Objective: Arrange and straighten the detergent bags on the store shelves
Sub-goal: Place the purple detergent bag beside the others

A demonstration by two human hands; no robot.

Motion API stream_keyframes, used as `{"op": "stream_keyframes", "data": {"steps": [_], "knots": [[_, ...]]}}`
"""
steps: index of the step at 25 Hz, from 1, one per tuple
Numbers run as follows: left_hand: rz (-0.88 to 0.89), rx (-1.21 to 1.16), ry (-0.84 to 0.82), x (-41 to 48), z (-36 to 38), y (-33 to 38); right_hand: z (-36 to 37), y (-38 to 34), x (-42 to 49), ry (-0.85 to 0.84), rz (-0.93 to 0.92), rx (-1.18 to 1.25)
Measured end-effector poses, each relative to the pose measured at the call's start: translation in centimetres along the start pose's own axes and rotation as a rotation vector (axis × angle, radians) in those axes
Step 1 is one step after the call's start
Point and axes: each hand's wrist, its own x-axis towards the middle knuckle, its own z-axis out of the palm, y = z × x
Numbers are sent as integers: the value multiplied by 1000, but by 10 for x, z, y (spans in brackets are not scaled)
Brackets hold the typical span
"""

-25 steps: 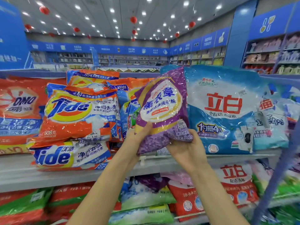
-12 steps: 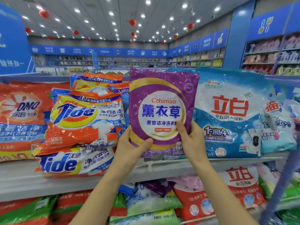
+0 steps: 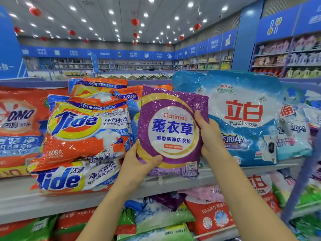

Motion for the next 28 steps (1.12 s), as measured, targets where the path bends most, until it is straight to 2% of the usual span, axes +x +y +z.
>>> {"op": "stream_keyframes", "data": {"steps": [2,6,12,15,19,23,28], "knots": [[4,-30,2,1,-1,1,1,1,3,-3,15,13],[10,-82,49,-2,-3,-3,-14,7,-2,-214,81,73],[21,-186,33,-2,10,1,-62,35,-64,-195,40,-315],[1,-219,-70,-9,41,3,-85,24,-108,-44,-42,-310],[-61,-305,-312,-21,114,-1,-145,13,-142,243,-106,-322],[-94,-347,-519,-30,215,-8,-222,-9,-165,446,-221,-345],[-138,-390,-670,-49,366,0,-350,-43,-182,625,-264,-370]]}}
